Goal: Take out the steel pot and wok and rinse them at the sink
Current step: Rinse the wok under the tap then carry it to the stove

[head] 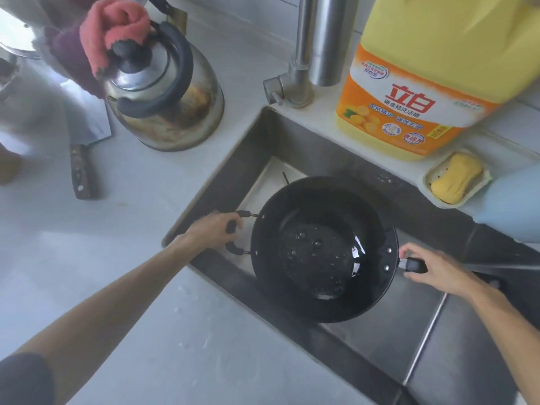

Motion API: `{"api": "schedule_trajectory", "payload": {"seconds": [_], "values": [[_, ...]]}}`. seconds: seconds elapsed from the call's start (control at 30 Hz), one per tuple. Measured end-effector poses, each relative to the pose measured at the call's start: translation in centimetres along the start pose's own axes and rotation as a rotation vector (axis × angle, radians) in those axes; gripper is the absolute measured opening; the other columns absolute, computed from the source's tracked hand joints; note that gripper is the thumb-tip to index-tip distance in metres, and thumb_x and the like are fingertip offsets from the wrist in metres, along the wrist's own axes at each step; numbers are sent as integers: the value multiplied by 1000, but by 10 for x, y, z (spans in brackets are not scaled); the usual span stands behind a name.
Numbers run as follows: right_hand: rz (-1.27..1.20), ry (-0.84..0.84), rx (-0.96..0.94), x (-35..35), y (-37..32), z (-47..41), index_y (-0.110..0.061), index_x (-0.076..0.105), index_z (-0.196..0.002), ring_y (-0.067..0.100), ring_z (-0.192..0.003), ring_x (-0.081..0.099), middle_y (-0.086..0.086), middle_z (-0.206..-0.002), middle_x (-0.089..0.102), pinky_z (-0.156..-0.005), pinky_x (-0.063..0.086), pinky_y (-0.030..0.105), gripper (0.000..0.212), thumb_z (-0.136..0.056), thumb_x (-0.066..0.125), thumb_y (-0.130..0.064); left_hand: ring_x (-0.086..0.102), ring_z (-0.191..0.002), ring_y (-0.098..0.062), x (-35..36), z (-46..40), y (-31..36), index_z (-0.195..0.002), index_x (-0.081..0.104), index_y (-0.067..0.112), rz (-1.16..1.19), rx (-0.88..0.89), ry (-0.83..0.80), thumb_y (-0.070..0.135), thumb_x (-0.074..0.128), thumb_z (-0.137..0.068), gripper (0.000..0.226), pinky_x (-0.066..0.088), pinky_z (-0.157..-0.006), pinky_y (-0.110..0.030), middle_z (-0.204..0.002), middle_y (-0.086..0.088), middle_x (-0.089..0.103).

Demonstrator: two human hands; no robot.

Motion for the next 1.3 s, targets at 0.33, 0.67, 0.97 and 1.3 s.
{"api": "schedule_trajectory", "payload": {"seconds": [0.33, 0.67, 0.97, 1.3], "values": [[-19, 113, 21, -3, -4, 14, -48, 42, -85, 20, -63, 62, -4, -83, 70, -63, 52, 37, 40, -74, 75, -29, 63, -72, -17, 3, 5, 2, -110, 70, 26, 219, 71, 193, 7, 56, -88, 32, 51, -78, -24, -93, 1, 67], [-165, 426, 53, -18, -48, 98, -35, 57, -86, 11, -65, 60, -9, -76, 68, -58, 41, 26, 25, -76, 74, -20, 49, -70, -12, -45, 79, -5, -112, 69, 25, 185, 281, 547, 10, 64, -86, 30, 46, -75, -25, -85, 13, 53], [-29, 1006, -148, -62, -89, 166, -10, 71, -84, 11, -77, 50, 4, -90, 73, -73, 39, 26, 23, -82, 56, -27, 60, -70, -26, -93, 130, -13, -121, 62, 25, 159, 467, 863, 17, 59, -91, 31, 53, -63, -37, -102, -6, 64], [224, 1347, -181, -101, -92, 258, -2, 74, -76, 40, -71, 67, 17, -98, 73, -71, 50, 43, 15, -87, 65, -4, 59, -67, -33, -136, 211, 21, -105, 59, 15, 69, 681, 1282, 4, 60, -89, 19, 49, -59, -34, -98, -16, 62]]}}
Point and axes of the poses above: each hand's wrist, its own z-axis away from the middle knuckle, its own x-axis out of the palm, y = z × x, the point moved 7 cm from there along -z, towards the middle knuckle
